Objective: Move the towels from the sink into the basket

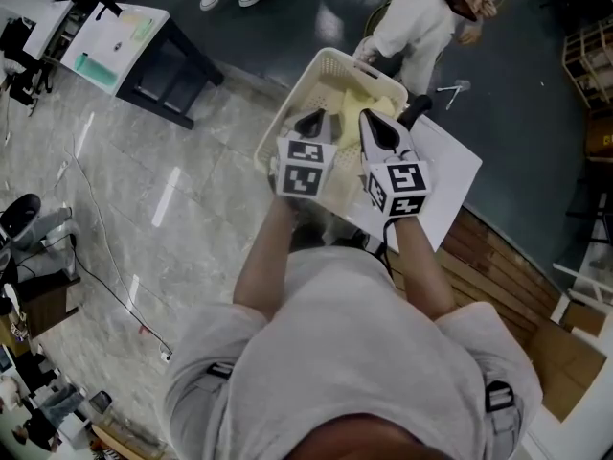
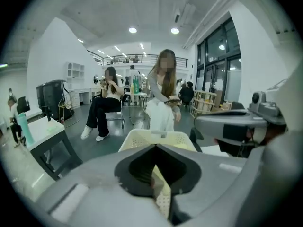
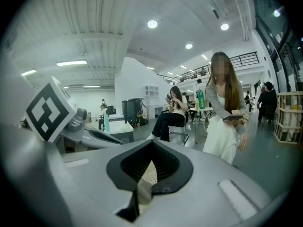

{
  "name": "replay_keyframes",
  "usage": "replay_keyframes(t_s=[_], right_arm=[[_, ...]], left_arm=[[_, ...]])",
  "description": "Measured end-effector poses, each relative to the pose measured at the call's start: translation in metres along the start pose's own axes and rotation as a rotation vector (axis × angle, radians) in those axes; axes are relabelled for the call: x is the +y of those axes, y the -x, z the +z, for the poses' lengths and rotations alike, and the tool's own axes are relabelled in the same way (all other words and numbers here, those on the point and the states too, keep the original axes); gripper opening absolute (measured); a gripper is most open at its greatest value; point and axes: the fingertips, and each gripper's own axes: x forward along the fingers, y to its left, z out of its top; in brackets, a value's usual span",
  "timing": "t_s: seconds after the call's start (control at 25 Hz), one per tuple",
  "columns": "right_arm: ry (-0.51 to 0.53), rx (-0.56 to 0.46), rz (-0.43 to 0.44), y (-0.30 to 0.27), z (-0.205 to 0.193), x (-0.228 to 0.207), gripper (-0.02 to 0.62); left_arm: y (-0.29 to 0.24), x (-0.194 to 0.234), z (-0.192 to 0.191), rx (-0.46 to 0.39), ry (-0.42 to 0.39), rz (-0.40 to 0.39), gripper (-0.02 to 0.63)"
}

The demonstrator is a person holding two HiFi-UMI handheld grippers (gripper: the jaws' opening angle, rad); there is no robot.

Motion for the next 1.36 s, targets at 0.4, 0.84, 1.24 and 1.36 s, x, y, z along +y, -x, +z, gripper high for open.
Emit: replay_keyframes(t_s=[0.4,0.84,1.24,1.36], right_arm=[[0.134,-0.107,-0.063,0.026,0.048,-0.009,0.005],[0.17,-0.139,-0.075,0.053,0.059,-0.022,0.005],[0.17,-0.145,-0.074,0.058,0.062,-0.026,0.005],[0.173,-0.149,-0.074,0.056,0.068,-0.025,0.005]], left_arm=[[0.024,-0.02,0.049,-0.238,0.099,0.026,0.02],[0.03,-0.053,0.069,-0.302,0.064,0.012,0.02],[0.028,-0.072,0.072,-0.292,0.042,-0.011,0.02],[0.03,-0.072,0.076,-0.295,0.037,-0.014,0.02]])
